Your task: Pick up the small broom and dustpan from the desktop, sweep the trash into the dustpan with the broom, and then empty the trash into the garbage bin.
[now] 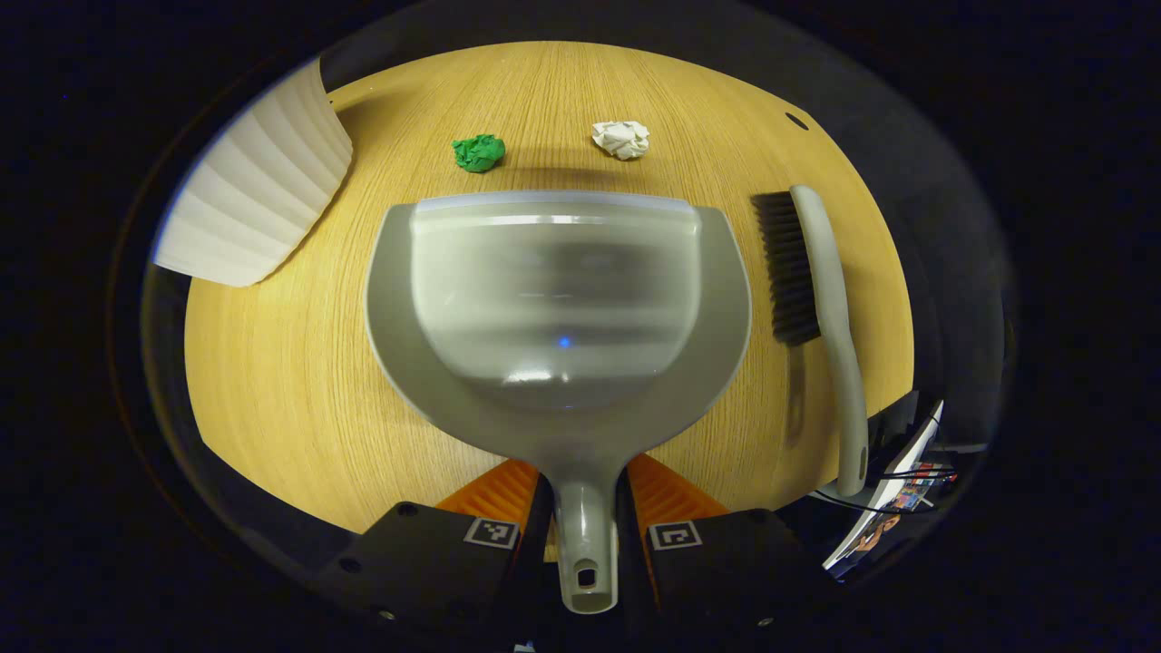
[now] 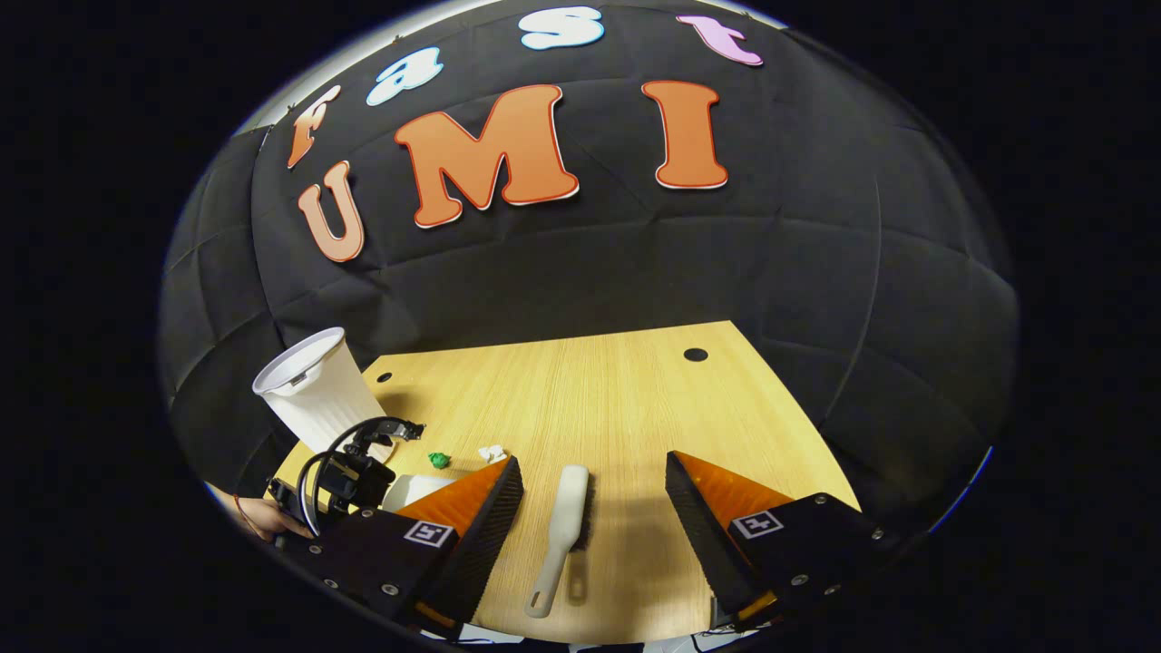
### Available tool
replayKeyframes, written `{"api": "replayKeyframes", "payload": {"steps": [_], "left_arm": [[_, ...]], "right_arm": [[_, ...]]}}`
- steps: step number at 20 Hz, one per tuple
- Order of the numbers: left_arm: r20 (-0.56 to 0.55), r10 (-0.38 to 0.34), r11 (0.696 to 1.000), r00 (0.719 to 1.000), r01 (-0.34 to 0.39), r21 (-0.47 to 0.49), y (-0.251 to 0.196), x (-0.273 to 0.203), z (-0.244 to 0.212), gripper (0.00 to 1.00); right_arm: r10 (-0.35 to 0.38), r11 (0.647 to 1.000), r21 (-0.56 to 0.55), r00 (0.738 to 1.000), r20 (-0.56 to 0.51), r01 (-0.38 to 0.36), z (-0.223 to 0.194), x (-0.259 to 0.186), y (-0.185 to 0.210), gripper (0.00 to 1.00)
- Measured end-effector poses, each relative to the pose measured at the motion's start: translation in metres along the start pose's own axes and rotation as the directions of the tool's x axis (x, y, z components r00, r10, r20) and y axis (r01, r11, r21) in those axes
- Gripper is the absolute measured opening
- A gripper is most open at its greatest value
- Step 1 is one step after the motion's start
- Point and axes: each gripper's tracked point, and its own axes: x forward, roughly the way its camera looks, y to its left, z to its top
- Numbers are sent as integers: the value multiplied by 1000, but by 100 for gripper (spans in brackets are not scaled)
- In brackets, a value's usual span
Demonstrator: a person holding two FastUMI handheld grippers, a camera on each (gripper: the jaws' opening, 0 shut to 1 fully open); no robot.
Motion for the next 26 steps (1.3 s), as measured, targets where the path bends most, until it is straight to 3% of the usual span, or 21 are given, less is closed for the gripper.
{"api": "replayKeyframes", "payload": {"steps": [6,9,14,19,22,25,26], "left_arm": [[63,-18,999,998,16,35,3,7,7,30],[75,-27,999,997,23,44,4,11,11,30],[108,-45,997,993,38,63,5,15,18,30],[152,-81,996,985,73,58,4,24,28,30],[168,-94,995,981,85,56,6,28,31,30],[171,-98,994,980,88,65,9,27,33,30],[172,-93,994,981,82,70,10,29,34,30]], "right_arm": [[11,1000,8,993,-120,-10,-34,15,11,95],[32,999,12,970,-242,-30,-67,28,18,95],[32,999,-24,879,-476,-49,-144,60,23,96],[20,998,-38,755,-655,-59,-197,79,26,96],[-19,996,-74,714,-700,-46,-212,95,24,96],[-48,991,-119,697,-716,-55,-218,97,25,95],[-55,990,-131,697,-715,-57,-218,97,25,89]]}}
